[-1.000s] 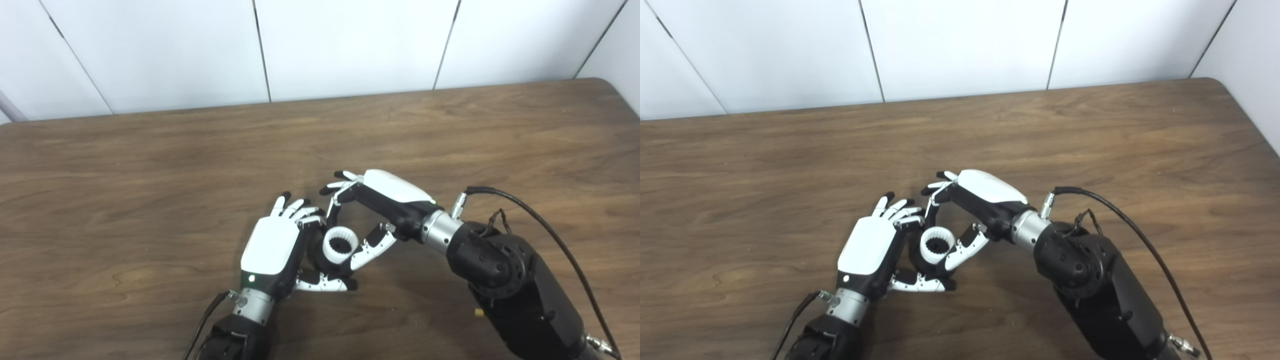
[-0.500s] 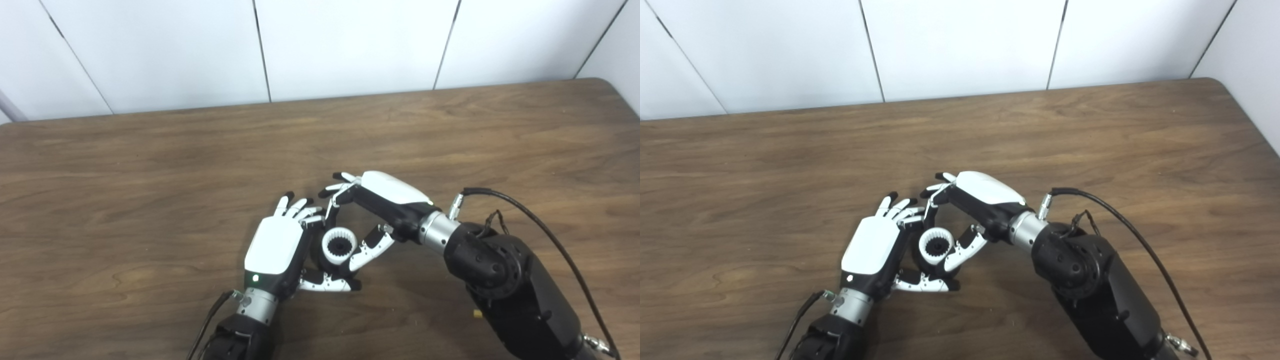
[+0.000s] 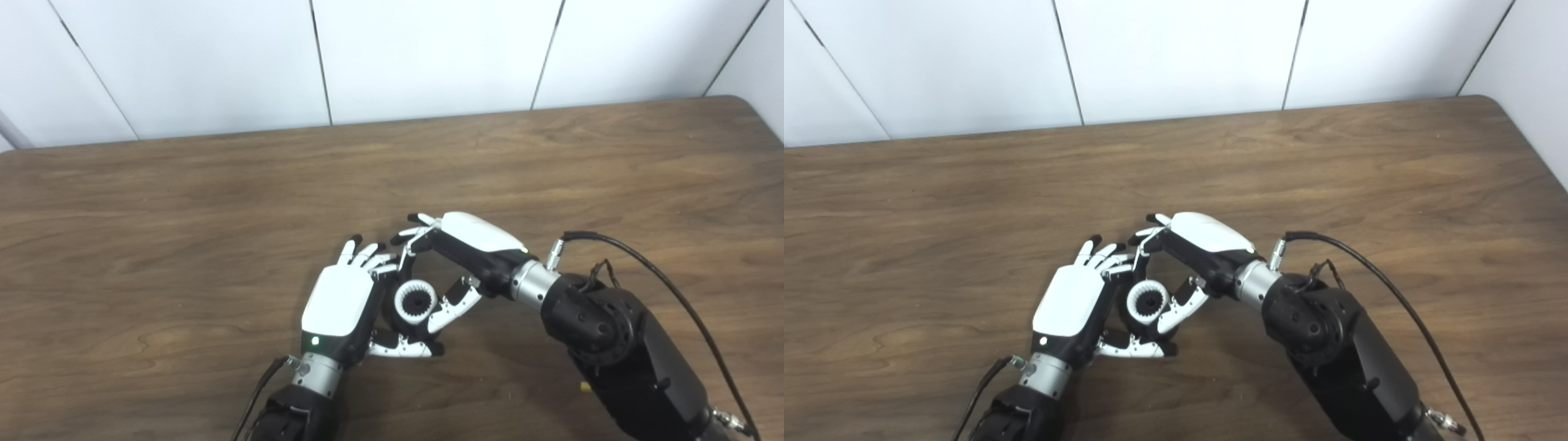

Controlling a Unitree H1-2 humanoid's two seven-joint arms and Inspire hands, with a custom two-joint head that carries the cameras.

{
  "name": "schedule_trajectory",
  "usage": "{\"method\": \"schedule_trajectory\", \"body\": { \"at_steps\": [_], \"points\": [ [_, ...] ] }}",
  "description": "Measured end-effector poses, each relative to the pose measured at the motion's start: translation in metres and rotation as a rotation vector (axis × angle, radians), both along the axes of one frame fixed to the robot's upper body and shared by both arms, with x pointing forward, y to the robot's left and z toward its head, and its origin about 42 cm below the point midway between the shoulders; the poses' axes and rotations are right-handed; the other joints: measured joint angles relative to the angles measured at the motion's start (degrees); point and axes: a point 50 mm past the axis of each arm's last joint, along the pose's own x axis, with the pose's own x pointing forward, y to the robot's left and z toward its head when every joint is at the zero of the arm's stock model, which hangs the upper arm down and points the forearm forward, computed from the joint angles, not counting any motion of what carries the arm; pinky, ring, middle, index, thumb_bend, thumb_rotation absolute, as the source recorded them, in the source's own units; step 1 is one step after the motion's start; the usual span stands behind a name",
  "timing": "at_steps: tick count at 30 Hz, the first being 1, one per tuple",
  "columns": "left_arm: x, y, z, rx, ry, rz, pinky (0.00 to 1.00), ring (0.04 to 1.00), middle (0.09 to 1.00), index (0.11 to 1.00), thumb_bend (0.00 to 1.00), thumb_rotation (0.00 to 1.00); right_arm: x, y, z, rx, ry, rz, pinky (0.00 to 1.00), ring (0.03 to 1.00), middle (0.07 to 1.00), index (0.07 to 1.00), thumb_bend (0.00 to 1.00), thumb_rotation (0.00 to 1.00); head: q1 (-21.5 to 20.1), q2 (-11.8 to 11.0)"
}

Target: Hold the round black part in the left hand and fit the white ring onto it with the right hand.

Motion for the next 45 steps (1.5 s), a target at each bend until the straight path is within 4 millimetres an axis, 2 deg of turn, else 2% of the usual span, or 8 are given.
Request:
{"method": "schedule_trajectory", "body": {
  "at_steps": [10, 27, 28, 29, 32, 36, 45],
  "points": [
    [0.000, -0.001, 0.000, 0.000, 0.000, 0.001, 1.00, 0.895, 0.782, 0.484, 0.52, 0.05, 0.004, -0.002, -0.009, -0.002, 0.040, -0.013, 1.00, 0.995, 0.861, 0.484, 0.52, 0.13, 0.0, -0.1],
    [0.000, -0.002, -0.001, -0.002, -0.001, 0.002, 1.00, 0.896, 0.781, 0.485, 0.52, 0.05, 0.004, -0.003, -0.010, 0.004, 0.045, -0.018, 1.00, 0.999, 0.888, 0.493, 0.52, 0.15, -0.4, -0.1],
    [0.000, -0.002, -0.001, -0.002, -0.001, 0.002, 1.00, 0.895, 0.782, 0.485, 0.52, 0.05, 0.004, -0.003, -0.010, 0.001, 0.042, -0.018, 1.00, 1.000, 0.897, 0.570, 0.72, 0.19, -0.3, -0.1],
    [0.000, -0.002, -0.001, -0.002, -0.001, 0.003, 1.00, 0.894, 0.782, 0.485, 0.52, 0.05, 0.004, -0.003, -0.010, -0.003, 0.039, -0.019, 1.00, 1.000, 0.907, 0.622, 0.87, 0.22, -0.3, -0.1],
    [0.000, -0.002, -0.001, -0.003, -0.003, 0.003, 1.00, 0.893, 0.784, 0.486, 0.52, 0.05, 0.004, -0.004, -0.010, -0.022, 0.032, -0.024, 1.00, 1.000, 0.926, 0.668, 0.98, 0.26, -0.2, 0.0],
    [0.000, -0.002, -0.001, -0.003, -0.003, 0.003, 1.00, 0.895, 0.784, 0.485, 0.52, 0.05, 0.004, -0.004, -0.010, -0.029, 0.028, -0.027, 1.00, 1.000, 0.942, 0.687, 1.00, 0.29, -0.3, 0.1],
    [0.000, -0.002, -0.001, -0.003, -0.003, 0.003, 1.00, 0.897, 0.784, 0.485, 0.52, 0.05, 0.004, -0.004, -0.010, -0.033, 0.023, -0.032, 1.00, 1.000, 0.945, 0.661, 1.00, 0.28, -0.4, 0.0]
  ]
}}
